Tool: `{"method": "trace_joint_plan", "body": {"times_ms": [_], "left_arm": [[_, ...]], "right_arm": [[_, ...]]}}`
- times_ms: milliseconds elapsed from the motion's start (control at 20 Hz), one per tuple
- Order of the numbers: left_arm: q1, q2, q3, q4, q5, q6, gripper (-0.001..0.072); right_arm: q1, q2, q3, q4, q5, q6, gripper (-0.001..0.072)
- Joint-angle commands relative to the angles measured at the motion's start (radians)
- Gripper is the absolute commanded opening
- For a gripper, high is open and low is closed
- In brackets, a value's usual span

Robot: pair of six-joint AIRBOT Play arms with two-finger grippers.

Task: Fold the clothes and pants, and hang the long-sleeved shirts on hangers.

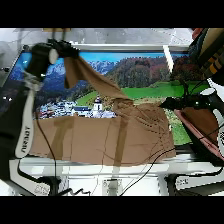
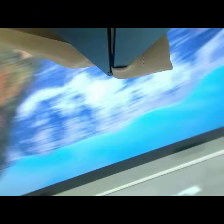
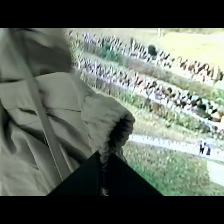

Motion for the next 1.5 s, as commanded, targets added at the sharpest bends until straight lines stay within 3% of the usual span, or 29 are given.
{"method": "trace_joint_plan", "body": {"times_ms": [0,400,700,850,1050,1200,1250,1300,1350,1450], "left_arm": [[0.112,0.086,0.000,0.065,-0.149,0.000,0.0011],[0.347,0.134,-0.003,0.065,-0.403,0.000,0.0011],[0.421,-0.019,-0.003,0.061,-0.683,0.001,0.0011],[0.410,-0.105,-0.003,0.032,-0.657,0.000,0.0011],[0.370,-0.164,-0.003,0.007,-0.475,-0.002,0.0011],[0.346,-0.187,-0.003,0.008,-0.349,-0.070,0.0019],[0.347,-0.196,-0.003,0.008,-0.333,-0.081,0.0160],[0.347,-0.206,-0.003,0.009,-0.327,-0.100,0.0454],[0.356,-0.214,-0.003,0.019,-0.330,-0.150,0.0589],[0.398,-0.218,-0.003,0.013,-0.364,-0.276,0.0587]], "right_arm": [[0.000,0.000,0.001,0.002,-0.069,0.036,0.0028],[0.000,0.000,0.001,0.000,-0.120,0.060,0.0028],[0.000,0.000,0.001,-0.036,-0.121,0.060,0.0028],[0.000,0.000,0.001,-0.074,-0.123,0.060,0.0028],[0.000,0.000,0.001,-0.088,-0.150,0.060,0.0028],[0.000,0.000,0.001,-0.087,-0.156,0.062,0.0028],[0.000,0.000,0.001,-0.086,-0.155,0.068,0.0028],[0.000,0.000,0.001,-0.086,-0.156,0.083,0.0028],[0.000,0.000,0.001,-0.085,-0.156,0.088,0.0028],[0.000,0.000,0.001,-0.085,-0.155,0.103,0.0028]]}}
